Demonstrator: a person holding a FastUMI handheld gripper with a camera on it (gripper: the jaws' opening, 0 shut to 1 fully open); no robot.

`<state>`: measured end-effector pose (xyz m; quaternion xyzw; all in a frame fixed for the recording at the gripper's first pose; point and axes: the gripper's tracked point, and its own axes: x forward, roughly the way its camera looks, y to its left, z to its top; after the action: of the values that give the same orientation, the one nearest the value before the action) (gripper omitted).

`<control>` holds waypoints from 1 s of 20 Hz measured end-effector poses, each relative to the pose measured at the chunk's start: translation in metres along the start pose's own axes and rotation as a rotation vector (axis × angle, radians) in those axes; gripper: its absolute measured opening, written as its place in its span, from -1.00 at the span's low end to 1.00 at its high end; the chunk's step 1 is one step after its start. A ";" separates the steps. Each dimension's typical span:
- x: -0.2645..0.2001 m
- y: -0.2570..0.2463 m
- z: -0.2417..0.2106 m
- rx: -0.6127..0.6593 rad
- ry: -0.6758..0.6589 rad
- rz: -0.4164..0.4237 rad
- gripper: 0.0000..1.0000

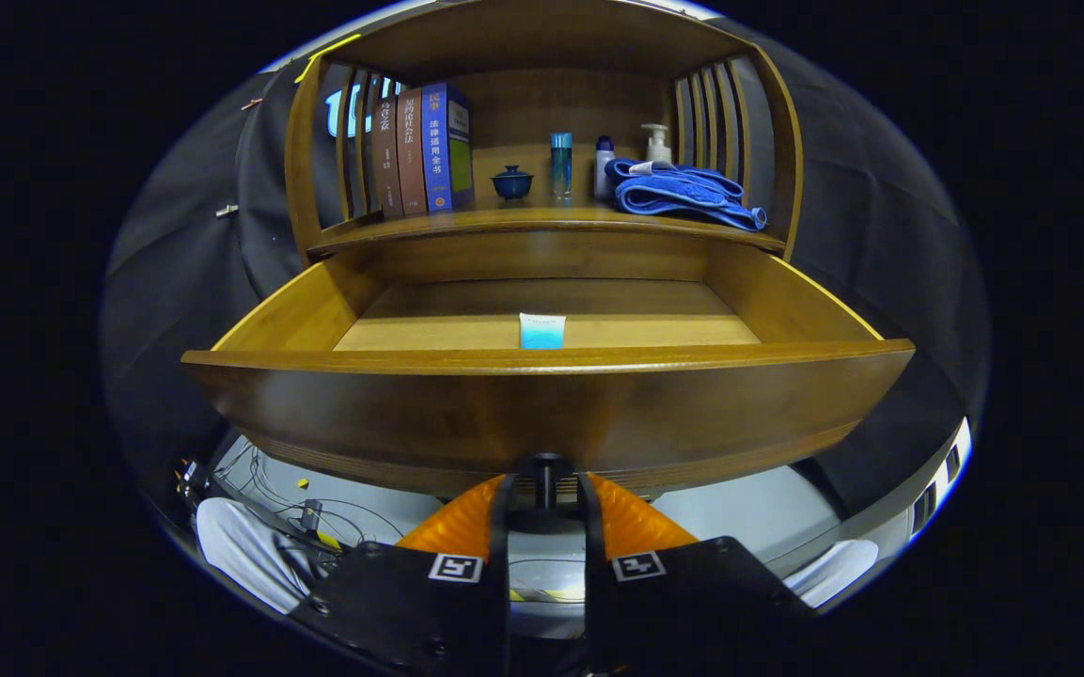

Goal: Pull open the drawer, take out the items inside it, and place them on the countertop above the cabinet.

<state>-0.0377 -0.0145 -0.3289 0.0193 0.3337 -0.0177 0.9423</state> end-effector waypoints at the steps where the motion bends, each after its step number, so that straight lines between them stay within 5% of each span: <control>1: -0.002 -0.002 -0.002 -0.009 0.007 -0.013 -0.18; 3: -0.017 -0.006 0.002 -0.009 -0.010 -0.038 0.05; 7: -0.054 -0.011 0.037 0.009 -0.087 -0.073 0.98; 13: -0.046 -0.005 0.135 0.050 -0.143 -0.027 0.97; 20: 0.051 0.010 0.146 0.052 0.106 0.005 0.99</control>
<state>0.0940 -0.0124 -0.2472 0.0453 0.3826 -0.0231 0.9225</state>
